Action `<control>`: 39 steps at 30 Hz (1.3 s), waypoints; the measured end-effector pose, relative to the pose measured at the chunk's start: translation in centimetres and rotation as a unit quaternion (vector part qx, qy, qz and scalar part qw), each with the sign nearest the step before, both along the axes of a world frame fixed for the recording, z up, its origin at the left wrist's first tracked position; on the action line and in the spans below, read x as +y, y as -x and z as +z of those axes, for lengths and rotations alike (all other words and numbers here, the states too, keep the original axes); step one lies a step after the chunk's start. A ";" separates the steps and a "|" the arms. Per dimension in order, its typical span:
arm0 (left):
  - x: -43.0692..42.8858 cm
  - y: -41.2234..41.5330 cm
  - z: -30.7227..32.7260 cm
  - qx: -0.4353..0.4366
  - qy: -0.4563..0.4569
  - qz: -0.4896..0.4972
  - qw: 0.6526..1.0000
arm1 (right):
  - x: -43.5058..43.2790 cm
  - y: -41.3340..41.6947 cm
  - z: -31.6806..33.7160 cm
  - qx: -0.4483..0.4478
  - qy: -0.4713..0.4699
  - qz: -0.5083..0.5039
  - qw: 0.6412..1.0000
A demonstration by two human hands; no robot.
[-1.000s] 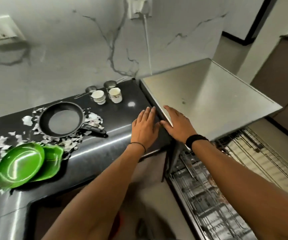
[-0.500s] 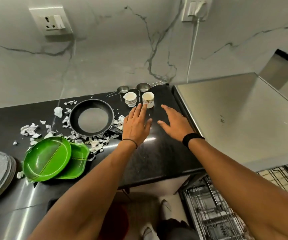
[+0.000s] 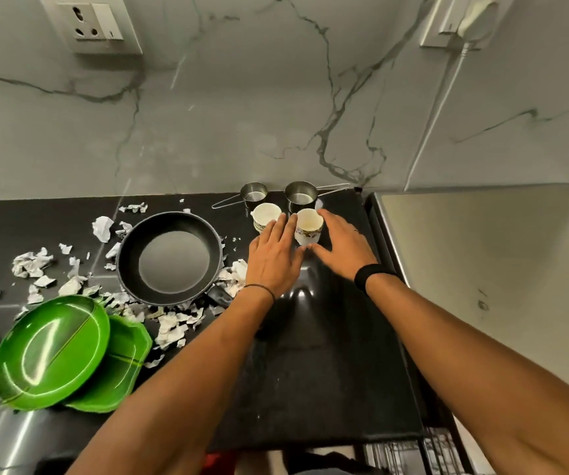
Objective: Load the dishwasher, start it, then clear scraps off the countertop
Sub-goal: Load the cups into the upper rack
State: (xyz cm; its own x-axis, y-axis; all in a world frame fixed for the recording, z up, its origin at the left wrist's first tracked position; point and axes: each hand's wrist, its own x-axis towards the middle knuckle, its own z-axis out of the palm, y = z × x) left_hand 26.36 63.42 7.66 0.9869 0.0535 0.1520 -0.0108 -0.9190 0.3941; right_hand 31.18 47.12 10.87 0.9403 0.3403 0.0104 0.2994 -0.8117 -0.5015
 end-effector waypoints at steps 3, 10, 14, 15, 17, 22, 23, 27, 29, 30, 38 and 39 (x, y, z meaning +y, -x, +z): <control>-0.2 -1.5 -0.5 0.000 0.006 0.008 1.000 | 0.3 -2.3 -0.7 0.016 0.010 -0.002 1.000; 1.0 -4.2 -0.9 -0.008 0.023 0.035 0.999 | 2.3 -6.2 -1.6 0.029 0.057 0.009 0.998; 1.6 -4.8 -0.5 -0.007 0.042 0.047 0.998 | 3.2 -7.2 -2.1 0.041 0.084 0.028 0.995; 1.7 -4.8 -0.5 -0.005 0.045 0.049 0.998 | 3.3 -7.3 -2.3 0.044 0.085 0.030 0.995; 1.8 -4.5 -0.6 -0.001 0.044 0.048 0.998 | 3.3 -7.4 -2.7 0.049 0.068 0.026 0.996; 1.8 -3.2 -0.7 0.003 0.036 0.028 0.999 | 3.0 -6.5 -2.8 0.051 0.026 0.005 0.998; 1.8 -3.1 -0.6 0.003 0.035 0.025 0.999 | 2.8 -6.2 -2.7 0.049 0.015 -0.004 0.999; 1.4 -2.5 -0.4 0.003 0.040 0.006 0.999 | 1.6 -4.6 -1.6 0.043 -0.040 -0.067 0.996; 0.6 -2.2 -0.4 -0.004 0.042 -0.017 0.999 | 0.6 -3.5 -0.8 0.043 -0.066 -0.108 0.991; 0.0 -2.1 -0.3 -0.005 0.043 -0.032 0.999 | 0.0 -2.8 -0.5 0.041 -0.077 -0.127 0.988; -6.5 1.5 1.3 -0.020 0.071 -0.181 0.981 | -6.0 4.9 1.8 0.028 -0.101 -0.256 0.961; -7.3 2.3 1.5 -0.023 0.070 -0.201 0.977 | -6.7 6.2 1.9 0.027 -0.100 -0.273 0.956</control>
